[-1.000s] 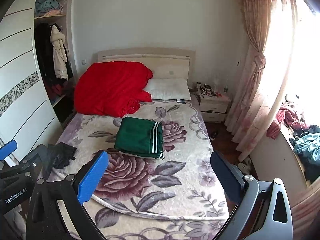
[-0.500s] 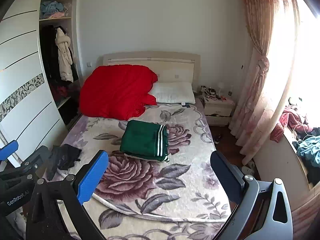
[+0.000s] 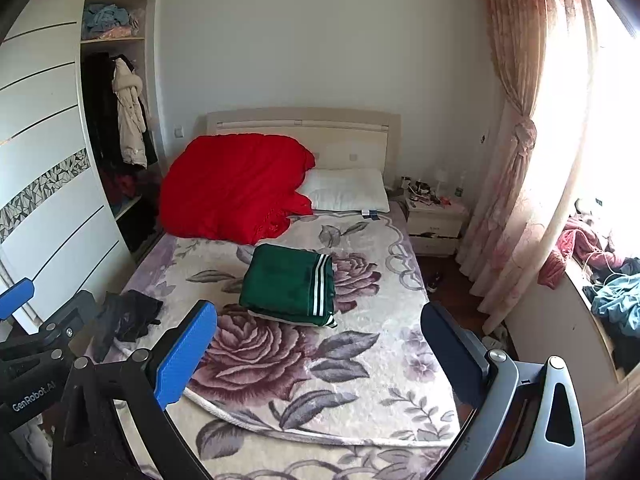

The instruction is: Fold large clothes

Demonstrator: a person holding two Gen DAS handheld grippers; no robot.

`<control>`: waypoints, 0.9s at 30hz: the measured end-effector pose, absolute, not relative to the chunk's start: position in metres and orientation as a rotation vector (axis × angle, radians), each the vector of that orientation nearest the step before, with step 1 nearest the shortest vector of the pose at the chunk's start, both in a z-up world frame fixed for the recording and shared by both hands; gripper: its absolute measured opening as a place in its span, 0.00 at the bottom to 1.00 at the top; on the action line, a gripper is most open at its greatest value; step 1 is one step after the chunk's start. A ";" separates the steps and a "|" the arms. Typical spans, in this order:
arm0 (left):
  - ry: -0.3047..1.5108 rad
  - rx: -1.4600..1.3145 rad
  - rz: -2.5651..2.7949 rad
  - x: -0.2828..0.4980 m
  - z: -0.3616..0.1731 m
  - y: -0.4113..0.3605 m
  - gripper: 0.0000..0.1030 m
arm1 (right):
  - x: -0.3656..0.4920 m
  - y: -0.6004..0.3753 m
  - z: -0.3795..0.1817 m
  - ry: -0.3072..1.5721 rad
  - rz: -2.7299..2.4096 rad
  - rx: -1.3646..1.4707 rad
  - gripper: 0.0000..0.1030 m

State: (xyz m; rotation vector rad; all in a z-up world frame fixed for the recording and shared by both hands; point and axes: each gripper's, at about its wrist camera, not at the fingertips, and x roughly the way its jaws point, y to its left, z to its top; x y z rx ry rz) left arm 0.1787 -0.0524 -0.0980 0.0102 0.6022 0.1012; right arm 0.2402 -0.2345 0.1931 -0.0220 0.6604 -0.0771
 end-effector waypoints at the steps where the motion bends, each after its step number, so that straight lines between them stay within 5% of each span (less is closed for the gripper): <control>1: 0.601 0.011 0.101 0.179 -0.097 -0.053 0.99 | 0.241 -0.234 0.193 0.661 -0.077 -0.023 1.00; 27: 0.586 0.006 0.094 0.173 -0.087 -0.055 0.99 | 0.242 -0.235 0.197 0.660 -0.076 -0.025 1.00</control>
